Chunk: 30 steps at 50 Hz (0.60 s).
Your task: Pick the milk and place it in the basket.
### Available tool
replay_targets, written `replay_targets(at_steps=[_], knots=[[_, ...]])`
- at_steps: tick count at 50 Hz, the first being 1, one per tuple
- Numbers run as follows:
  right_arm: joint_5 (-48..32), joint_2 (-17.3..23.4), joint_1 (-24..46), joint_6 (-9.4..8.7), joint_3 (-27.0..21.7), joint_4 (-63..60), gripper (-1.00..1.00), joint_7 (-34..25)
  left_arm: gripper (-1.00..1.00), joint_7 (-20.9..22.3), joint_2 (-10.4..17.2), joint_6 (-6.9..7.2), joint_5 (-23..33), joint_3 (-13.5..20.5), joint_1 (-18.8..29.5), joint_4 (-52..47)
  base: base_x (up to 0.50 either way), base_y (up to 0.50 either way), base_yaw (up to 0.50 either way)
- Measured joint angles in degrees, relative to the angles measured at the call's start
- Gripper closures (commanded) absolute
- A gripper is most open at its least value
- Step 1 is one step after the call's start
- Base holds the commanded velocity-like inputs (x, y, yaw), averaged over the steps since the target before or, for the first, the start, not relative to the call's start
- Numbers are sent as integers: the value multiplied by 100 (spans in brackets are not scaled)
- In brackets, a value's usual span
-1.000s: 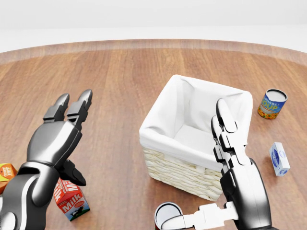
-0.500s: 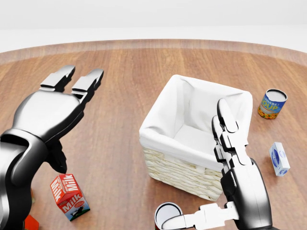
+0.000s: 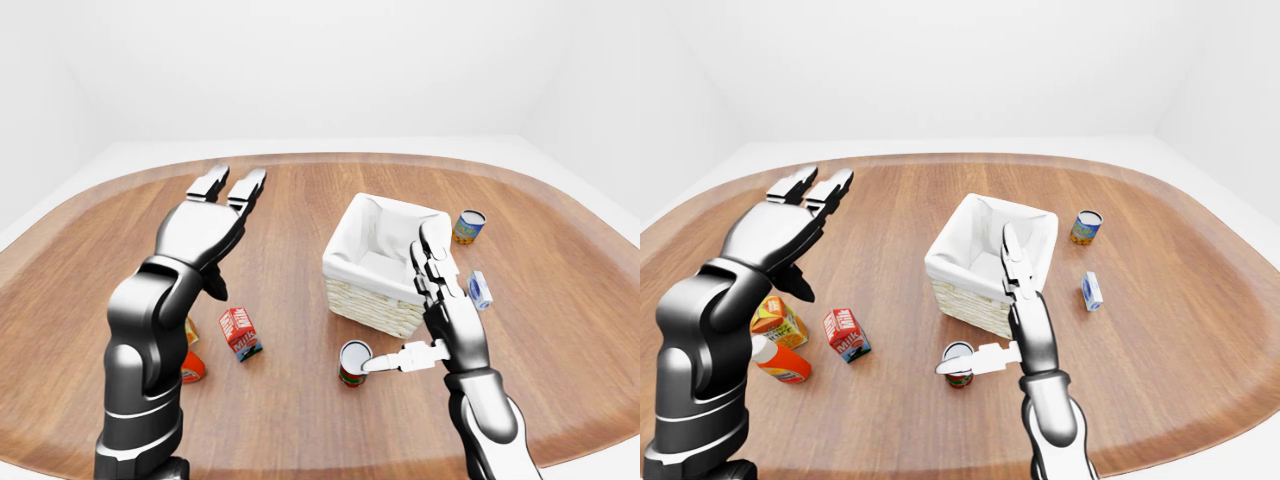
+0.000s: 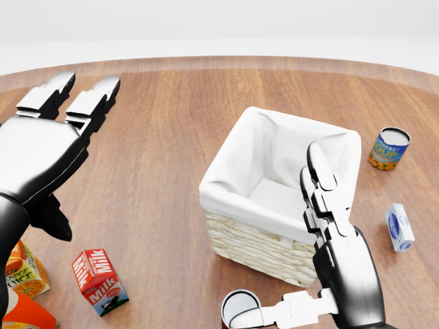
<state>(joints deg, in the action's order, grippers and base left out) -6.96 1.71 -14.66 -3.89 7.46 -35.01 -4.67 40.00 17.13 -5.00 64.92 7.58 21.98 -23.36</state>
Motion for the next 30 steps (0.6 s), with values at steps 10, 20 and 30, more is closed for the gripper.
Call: replay_targets(at_steps=[10, 20, 30], knots=[[-3, -1, 9, -7, 6, 8, -100, 2, -100, 0, 28, 0, 155, 1, -157, 467, 0, 0, 0], [-10, -1, 19, 9, 15, 39, -100, 6, -100, 0, 105, 0, 364, 20, -335, 783, 0, 0, 0], [12, -2, 15, 2, -10, 16, -100, -4, -100, 0, 73, 0, 410, 28, -463, 825, 0, 0, 0]])
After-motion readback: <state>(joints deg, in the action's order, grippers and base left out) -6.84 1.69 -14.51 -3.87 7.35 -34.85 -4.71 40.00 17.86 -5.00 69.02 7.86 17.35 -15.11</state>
